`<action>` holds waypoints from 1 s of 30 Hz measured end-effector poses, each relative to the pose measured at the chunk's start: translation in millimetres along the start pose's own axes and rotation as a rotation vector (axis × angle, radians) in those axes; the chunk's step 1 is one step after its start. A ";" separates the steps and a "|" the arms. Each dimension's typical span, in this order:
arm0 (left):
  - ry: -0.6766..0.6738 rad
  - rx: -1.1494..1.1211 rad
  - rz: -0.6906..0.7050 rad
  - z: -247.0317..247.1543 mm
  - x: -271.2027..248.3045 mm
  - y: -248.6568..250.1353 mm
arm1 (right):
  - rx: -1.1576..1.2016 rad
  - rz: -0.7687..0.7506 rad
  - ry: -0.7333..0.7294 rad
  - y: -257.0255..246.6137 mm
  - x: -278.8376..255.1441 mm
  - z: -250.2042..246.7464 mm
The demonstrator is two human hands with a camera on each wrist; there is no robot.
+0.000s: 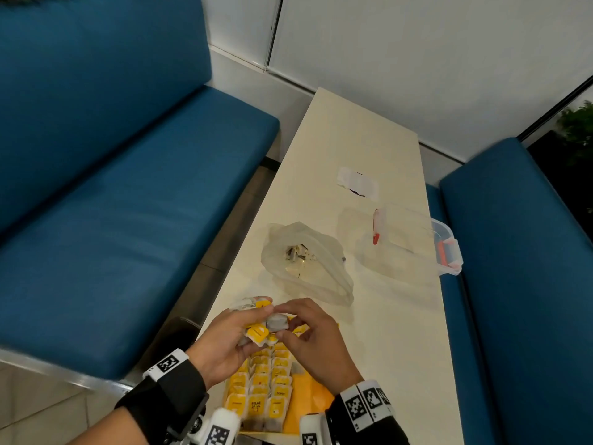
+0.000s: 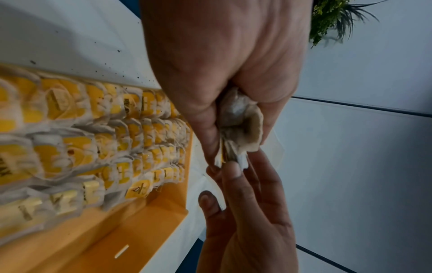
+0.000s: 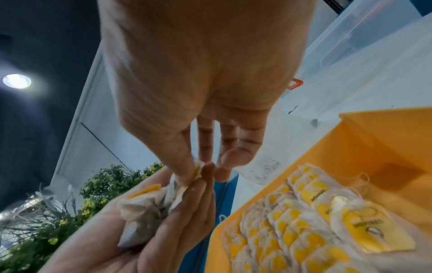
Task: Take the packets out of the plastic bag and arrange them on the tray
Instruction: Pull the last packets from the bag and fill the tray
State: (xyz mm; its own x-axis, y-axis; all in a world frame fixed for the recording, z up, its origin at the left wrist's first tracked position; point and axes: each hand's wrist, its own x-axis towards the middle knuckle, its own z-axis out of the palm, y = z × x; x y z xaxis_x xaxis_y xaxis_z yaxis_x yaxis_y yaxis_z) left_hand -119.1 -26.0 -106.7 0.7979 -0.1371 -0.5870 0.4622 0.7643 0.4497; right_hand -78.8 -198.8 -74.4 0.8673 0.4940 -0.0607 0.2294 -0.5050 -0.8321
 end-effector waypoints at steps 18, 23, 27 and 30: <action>-0.009 0.237 0.008 -10.2 -0.8 -4.5 | 0.186 0.351 0.122 -7.6 9.0 -2.0; 0.004 0.168 0.020 -12.4 -0.3 -2.9 | 0.284 0.431 0.133 -9.4 9.2 4.7; -0.054 0.180 -0.003 -12.3 -4.5 -0.6 | 0.320 0.506 0.145 -15.0 11.4 5.7; -0.090 0.178 0.004 -11.1 -7.0 1.6 | 0.299 0.522 0.131 -16.6 11.6 5.5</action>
State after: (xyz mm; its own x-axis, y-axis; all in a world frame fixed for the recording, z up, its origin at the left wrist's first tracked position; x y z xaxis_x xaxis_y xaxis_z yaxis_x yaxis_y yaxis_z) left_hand -128.2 -16.8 -109.4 0.8277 -0.1963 -0.5257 0.5134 0.6428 0.5685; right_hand -75.0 -180.8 -64.3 0.8834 0.1342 -0.4490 -0.3574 -0.4267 -0.8308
